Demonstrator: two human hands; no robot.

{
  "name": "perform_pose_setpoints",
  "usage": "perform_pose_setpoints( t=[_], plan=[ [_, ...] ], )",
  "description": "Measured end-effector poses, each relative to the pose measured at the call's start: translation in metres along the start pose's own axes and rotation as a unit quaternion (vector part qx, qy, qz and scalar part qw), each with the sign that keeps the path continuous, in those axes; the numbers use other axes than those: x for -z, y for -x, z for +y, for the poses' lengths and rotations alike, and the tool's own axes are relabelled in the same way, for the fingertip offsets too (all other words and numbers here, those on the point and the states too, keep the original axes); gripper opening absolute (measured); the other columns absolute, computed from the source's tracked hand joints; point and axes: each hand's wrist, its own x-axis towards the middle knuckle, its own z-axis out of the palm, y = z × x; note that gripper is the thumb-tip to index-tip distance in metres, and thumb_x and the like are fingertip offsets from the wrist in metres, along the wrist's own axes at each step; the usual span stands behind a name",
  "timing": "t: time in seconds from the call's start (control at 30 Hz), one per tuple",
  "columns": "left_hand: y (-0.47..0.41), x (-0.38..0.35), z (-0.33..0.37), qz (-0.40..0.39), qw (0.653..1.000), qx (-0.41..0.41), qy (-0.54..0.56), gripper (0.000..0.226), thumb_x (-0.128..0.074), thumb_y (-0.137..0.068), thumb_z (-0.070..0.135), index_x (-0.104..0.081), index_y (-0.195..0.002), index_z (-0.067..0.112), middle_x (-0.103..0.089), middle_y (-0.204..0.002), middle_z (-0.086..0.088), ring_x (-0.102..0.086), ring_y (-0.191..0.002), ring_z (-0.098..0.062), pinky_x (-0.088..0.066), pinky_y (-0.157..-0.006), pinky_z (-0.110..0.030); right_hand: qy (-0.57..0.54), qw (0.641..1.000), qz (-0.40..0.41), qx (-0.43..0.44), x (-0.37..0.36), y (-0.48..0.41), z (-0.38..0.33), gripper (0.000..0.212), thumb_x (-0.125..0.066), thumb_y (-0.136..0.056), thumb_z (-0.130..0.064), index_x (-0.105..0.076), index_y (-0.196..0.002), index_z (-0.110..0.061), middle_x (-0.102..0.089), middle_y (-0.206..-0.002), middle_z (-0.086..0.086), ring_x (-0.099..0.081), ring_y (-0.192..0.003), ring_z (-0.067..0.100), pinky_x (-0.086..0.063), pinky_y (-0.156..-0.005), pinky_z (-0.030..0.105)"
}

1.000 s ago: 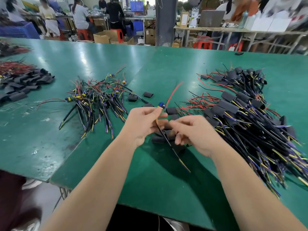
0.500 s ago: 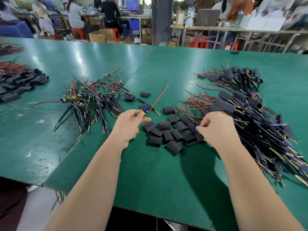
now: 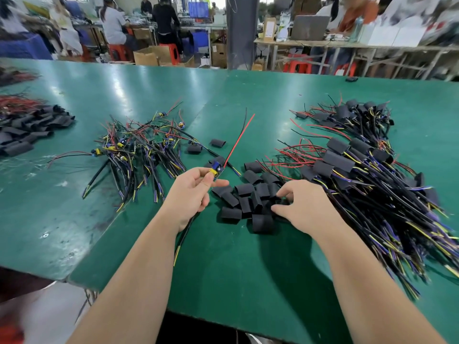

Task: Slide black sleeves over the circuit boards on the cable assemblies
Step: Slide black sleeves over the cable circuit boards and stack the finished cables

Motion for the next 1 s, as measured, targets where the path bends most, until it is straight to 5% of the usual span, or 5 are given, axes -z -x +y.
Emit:
perform_pose_setpoints(
  t=[0.23, 0.33, 0.6, 0.73, 1.0],
  plan=[
    [0.001, 0.001, -0.001, -0.008, 1.000, 0.001, -0.018, 0.011, -0.045, -0.101, 0.016, -0.054, -0.097, 0.011, -0.075, -0.090, 0.001, -0.033, -0.039, -0.008, -0.028, -0.037, -0.015, 0.021, 0.999, -0.017, -0.036, 0.003, 0.000, -0.005, 0.042, -0.078, -0.073, -0.027, -0.064, -0.108, -0.008, -0.062, -0.103, 0.007, -0.055, -0.102, 0.024, -0.038, -0.080, 0.027],
    [0.002, 0.000, -0.001, -0.015, 1.000, -0.001, -0.015, 0.011, -0.046, -0.101, 0.016, -0.057, -0.098, 0.014, -0.075, -0.089, -0.001, -0.032, -0.040, -0.008, -0.027, -0.038, -0.015, 0.072, 0.995, -0.048, -0.041, 0.008, 0.001, -0.008, 0.032, -0.080, -0.071, -0.035, -0.059, -0.073, -0.010, -0.053, -0.070, 0.007, -0.051, -0.078, 0.030, -0.035, -0.058, 0.026],
    [0.001, 0.002, -0.001, -0.035, 0.999, 0.002, -0.026, 0.012, -0.049, -0.100, 0.016, -0.059, -0.105, 0.012, -0.075, -0.087, -0.003, -0.036, -0.044, -0.009, -0.027, -0.038, -0.015, 0.024, 0.998, -0.048, -0.037, 0.013, 0.002, 0.001, 0.042, -0.080, -0.071, -0.030, -0.069, -0.108, -0.016, -0.065, -0.098, 0.000, -0.059, -0.095, 0.018, -0.041, -0.075, 0.023],
    [0.003, 0.001, 0.000, -0.065, 0.998, 0.005, -0.020, 0.013, -0.049, -0.099, 0.015, -0.060, -0.105, 0.011, -0.075, -0.090, -0.004, -0.030, -0.044, -0.010, -0.025, -0.038, -0.015, -0.174, 0.984, 0.027, -0.017, 0.020, -0.001, 0.003, 0.018, -0.083, -0.068, -0.023, -0.076, -0.084, -0.018, -0.070, -0.069, -0.007, -0.058, -0.062, 0.004, -0.046, -0.062, 0.021],
    [0.007, 0.003, 0.002, -0.130, 0.991, -0.003, 0.018, 0.030, -0.056, -0.085, 0.031, -0.059, -0.104, 0.009, -0.075, -0.094, -0.008, -0.026, -0.042, -0.008, -0.024, -0.040, -0.015, -0.756, 0.646, 0.079, -0.060, 0.035, -0.005, -0.002, 0.006, -0.060, -0.090, -0.011, -0.063, -0.094, -0.008, -0.071, -0.090, 0.008, -0.070, -0.088, 0.017, -0.052, -0.066, 0.018]
  ],
)
